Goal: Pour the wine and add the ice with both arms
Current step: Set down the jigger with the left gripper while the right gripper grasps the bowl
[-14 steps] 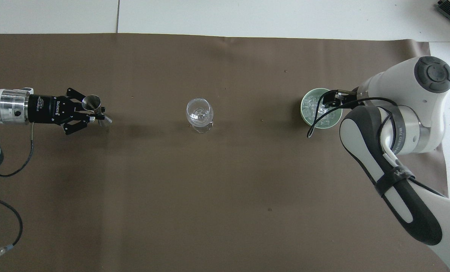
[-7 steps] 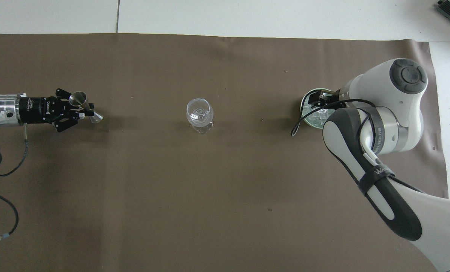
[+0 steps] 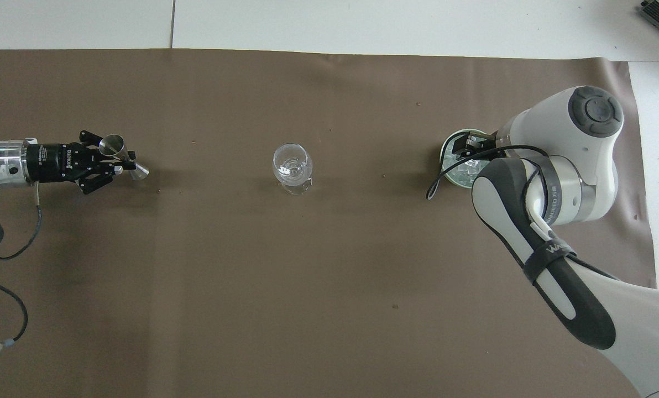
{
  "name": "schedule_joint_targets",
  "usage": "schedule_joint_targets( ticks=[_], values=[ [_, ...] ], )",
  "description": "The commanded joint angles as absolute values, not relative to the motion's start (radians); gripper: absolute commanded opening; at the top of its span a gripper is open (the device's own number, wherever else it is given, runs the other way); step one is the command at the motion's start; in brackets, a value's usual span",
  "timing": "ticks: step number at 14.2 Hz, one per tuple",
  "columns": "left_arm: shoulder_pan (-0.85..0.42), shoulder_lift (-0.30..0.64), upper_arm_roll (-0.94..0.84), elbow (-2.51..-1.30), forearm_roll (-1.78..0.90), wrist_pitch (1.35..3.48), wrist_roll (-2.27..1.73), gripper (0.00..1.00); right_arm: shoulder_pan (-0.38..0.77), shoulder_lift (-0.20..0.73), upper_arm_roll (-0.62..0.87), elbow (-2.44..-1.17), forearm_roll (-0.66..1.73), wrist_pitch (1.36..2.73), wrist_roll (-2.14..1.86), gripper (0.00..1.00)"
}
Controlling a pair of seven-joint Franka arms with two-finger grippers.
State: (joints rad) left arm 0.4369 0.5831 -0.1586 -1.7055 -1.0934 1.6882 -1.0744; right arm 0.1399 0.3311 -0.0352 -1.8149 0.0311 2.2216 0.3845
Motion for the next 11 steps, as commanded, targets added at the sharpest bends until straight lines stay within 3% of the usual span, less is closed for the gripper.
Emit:
schedule_joint_targets(
  ticks=[1,9,11],
  values=[
    [0.449,0.586,-0.167,-1.727,-1.117,1.709,-1.034,0.0,0.14,0.354,-0.034,-1.802,0.052,2.25,0.393,0.81],
    [0.472,0.624,-0.169,-1.733,-1.112,1.707,-0.997,0.0,0.138,0.386,-0.034,-1.804,0.052,2.296,0.393,0.73],
    [0.472,0.626,-0.169,-1.73,-1.112,1.701,-0.997,0.0,0.138,0.387,-0.034,-1.804,0.052,2.298,0.393,0.67]
  ],
)
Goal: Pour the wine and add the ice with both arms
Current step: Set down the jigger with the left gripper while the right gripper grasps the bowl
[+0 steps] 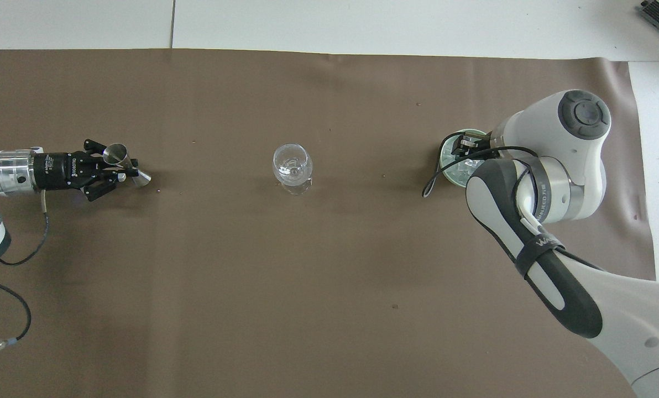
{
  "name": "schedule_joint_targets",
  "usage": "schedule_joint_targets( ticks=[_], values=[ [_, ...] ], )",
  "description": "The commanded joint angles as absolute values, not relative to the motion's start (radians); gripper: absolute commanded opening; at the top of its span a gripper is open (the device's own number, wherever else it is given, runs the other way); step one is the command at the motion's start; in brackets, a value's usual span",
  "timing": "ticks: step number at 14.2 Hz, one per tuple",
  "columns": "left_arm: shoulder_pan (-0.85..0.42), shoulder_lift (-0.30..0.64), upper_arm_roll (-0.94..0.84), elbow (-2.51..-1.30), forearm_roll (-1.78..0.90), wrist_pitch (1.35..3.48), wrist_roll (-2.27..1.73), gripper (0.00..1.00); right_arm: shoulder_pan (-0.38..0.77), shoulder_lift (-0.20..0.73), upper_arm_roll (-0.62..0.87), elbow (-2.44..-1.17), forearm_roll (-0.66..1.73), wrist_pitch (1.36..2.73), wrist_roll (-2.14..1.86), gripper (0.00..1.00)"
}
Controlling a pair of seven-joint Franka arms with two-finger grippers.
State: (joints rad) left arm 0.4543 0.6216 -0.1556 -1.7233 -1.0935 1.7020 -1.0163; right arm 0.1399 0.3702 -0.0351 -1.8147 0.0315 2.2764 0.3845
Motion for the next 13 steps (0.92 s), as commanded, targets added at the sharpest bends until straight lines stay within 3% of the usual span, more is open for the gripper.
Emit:
schedule_joint_targets(
  ticks=[1,4,6,9,13],
  values=[
    [0.472,0.626,-0.169,-1.732,-1.114,1.701,-0.997,0.0,0.137,0.387,-0.034,-1.804,0.052,2.298,0.393,0.64],
    [0.471,0.626,-0.169,-1.732,-1.114,1.701,-0.996,0.0,0.135,0.39,-0.034,-1.805,0.052,2.299,0.393,0.59],
    [0.469,0.626,-0.169,-1.733,-1.114,1.701,-0.983,0.07,0.135,0.39,-0.034,-1.807,0.052,2.299,0.393,0.53],
    [0.468,0.626,-0.167,-1.732,-1.111,1.7,-0.98,0.2,0.135,0.39,-0.034,-1.807,0.052,2.299,0.393,0.3],
    [0.469,0.626,-0.167,-1.733,-1.106,1.698,-0.957,0.26,0.133,0.39,-0.034,-1.805,0.052,2.298,0.391,0.0]
  ],
)
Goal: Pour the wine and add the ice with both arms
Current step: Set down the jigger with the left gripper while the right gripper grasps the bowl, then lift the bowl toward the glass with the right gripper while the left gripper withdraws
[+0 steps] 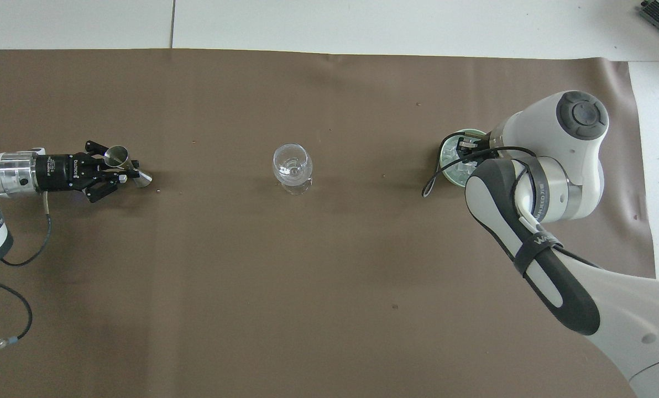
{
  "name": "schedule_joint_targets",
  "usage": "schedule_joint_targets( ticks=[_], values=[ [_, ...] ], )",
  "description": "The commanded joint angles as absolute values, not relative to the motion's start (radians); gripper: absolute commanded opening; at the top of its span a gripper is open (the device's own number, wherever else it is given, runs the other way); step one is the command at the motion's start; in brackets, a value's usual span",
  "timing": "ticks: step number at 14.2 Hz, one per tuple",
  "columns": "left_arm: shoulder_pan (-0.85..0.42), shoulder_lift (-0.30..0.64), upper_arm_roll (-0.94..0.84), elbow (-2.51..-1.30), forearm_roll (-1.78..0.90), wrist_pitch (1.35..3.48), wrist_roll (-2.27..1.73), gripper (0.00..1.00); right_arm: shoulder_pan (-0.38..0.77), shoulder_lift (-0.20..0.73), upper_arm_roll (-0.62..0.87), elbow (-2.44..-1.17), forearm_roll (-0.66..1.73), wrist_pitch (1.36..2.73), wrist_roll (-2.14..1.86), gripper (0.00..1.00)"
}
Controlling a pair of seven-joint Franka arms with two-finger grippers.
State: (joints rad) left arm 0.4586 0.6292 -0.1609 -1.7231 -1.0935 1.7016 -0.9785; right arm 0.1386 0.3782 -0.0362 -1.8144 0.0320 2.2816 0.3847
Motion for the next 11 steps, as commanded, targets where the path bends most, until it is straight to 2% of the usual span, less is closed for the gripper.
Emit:
schedule_joint_targets(
  ticks=[1,7,8,11],
  values=[
    [0.469,0.626,-0.166,-1.733,-1.106,1.7,-0.957,0.31,0.133,0.39,-0.035,-1.804,0.052,2.296,0.393,0.0],
    [0.471,0.626,-0.166,-1.732,-1.089,1.689,-0.922,0.46,0.144,0.367,-0.019,-1.658,0.046,2.149,0.382,0.0],
    [0.471,0.624,-0.166,-1.732,-1.085,1.683,-0.905,0.53,0.146,0.353,0.018,-1.625,0.049,2.129,0.385,0.0],
    [0.472,0.624,-0.166,-1.717,-1.033,1.664,-0.888,0.83,0.146,0.302,0.118,-1.589,0.048,2.102,0.385,0.0]
  ],
)
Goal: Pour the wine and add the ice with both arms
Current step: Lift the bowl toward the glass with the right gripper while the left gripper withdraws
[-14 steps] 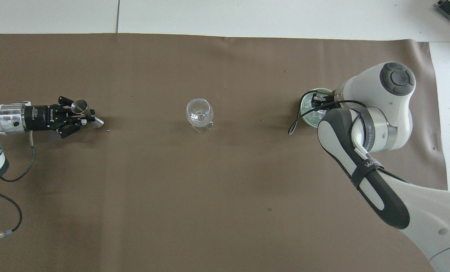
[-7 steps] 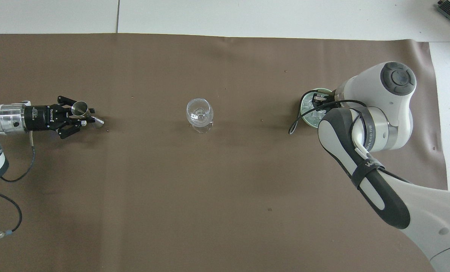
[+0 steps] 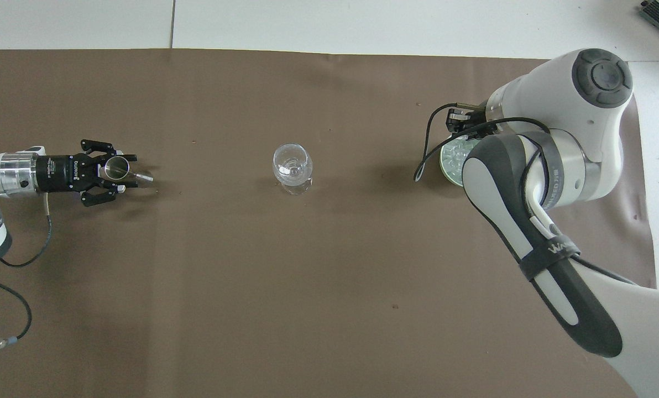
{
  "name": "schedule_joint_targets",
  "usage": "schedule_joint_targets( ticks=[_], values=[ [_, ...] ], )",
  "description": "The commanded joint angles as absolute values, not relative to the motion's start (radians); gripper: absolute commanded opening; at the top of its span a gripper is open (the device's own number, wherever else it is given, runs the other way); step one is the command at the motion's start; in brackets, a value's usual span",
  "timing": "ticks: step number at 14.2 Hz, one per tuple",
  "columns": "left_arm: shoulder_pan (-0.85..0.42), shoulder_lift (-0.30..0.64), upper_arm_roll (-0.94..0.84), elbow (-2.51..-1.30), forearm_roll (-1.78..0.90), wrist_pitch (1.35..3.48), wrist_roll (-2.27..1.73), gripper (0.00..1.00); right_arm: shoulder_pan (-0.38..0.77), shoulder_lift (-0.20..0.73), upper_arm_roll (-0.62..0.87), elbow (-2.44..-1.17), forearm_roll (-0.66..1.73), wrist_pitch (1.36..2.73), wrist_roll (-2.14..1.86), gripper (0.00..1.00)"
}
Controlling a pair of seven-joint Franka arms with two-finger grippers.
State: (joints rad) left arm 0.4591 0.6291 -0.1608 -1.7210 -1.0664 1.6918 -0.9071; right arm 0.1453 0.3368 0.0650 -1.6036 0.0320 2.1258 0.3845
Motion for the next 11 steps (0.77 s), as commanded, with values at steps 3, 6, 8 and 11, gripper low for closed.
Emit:
schedule_joint_targets(
  ticks=[3,6,8,11],
  values=[
    [0.472,0.62,-0.167,-1.709,-0.973,1.658,-0.868,1.0,0.146,0.27,0.228,-1.572,0.054,2.102,0.399,0.0],
    [0.474,0.618,-0.166,-1.666,-0.916,1.626,-0.867,1.0,0.162,0.265,0.31,-1.551,0.045,2.121,0.408,0.0],
    [0.476,0.62,-0.166,-1.617,-0.867,1.605,-0.867,1.0,0.216,0.267,0.313,-1.545,0.041,2.128,0.437,0.0],
    [0.474,0.62,-0.169,-1.537,-0.775,1.589,-0.862,1.0,0.253,0.268,0.314,-1.537,0.044,2.218,0.433,0.0]
  ],
)
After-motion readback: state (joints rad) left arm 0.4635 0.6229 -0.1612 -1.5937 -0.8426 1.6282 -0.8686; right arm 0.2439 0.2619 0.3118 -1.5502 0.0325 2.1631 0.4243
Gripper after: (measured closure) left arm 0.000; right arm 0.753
